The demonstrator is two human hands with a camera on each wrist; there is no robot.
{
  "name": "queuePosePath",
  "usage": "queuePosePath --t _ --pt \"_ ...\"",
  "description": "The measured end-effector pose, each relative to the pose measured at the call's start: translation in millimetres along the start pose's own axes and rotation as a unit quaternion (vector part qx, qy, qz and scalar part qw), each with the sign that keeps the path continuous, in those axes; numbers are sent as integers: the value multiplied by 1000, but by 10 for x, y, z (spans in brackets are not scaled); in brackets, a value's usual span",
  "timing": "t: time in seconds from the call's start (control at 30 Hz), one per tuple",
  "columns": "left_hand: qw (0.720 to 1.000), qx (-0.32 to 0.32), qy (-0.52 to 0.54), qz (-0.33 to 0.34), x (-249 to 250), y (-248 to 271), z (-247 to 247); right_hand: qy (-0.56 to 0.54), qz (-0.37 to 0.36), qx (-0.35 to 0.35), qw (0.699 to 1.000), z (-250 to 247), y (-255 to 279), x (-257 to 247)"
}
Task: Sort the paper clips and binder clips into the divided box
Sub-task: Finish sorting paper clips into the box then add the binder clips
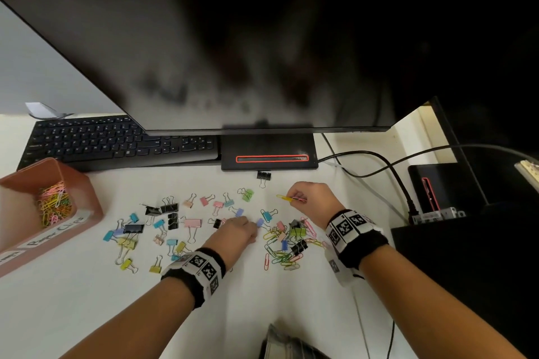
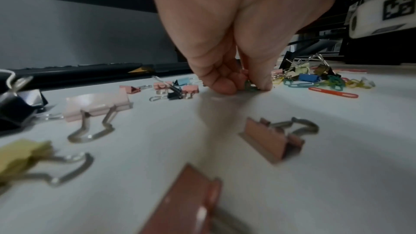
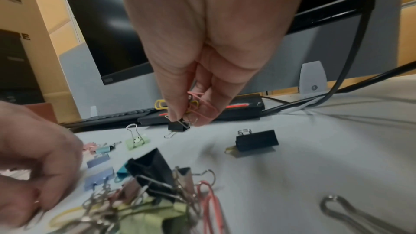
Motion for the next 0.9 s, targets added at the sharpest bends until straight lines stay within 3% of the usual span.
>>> queuePosePath --t 0.23,0.37,0.43,0.57,0.7,0.8,0.9 --pt "998 19 -51 -26 134 71 43 -15 1 4 1000 167 180 -186" --pt "999 39 -14 -25 38 234 73 -33 -20 15 999 330 201 -433" --pt "993 88 67 -34 -129 418 -8 -38 -30 15 999 409 185 -623" --pt "940 243 227 -75 -701 1201 -452 -18 -91 18 996 580 56 -1243" --pt "882 375 235 -164 -1567 2110 -887 -7 -173 -3 985 868 -229 -2222" --pt "850 401 239 -246 -2207 2485 -1064 -9 -229 0 973 1099 -457 -3053" --pt "848 341 260 -313 -2676 2502 -1081 -31 -235 14 971 1350 -764 -3659"
Point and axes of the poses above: each hand's wrist, its own y-axis away from the middle knuckle, its own z-axis out of the palm, x = y × z, the point moved 5 cm from there along -y, towards the middle knuckle, and after that the axes turned 12 degrees about -x, right-handed, at the moved point
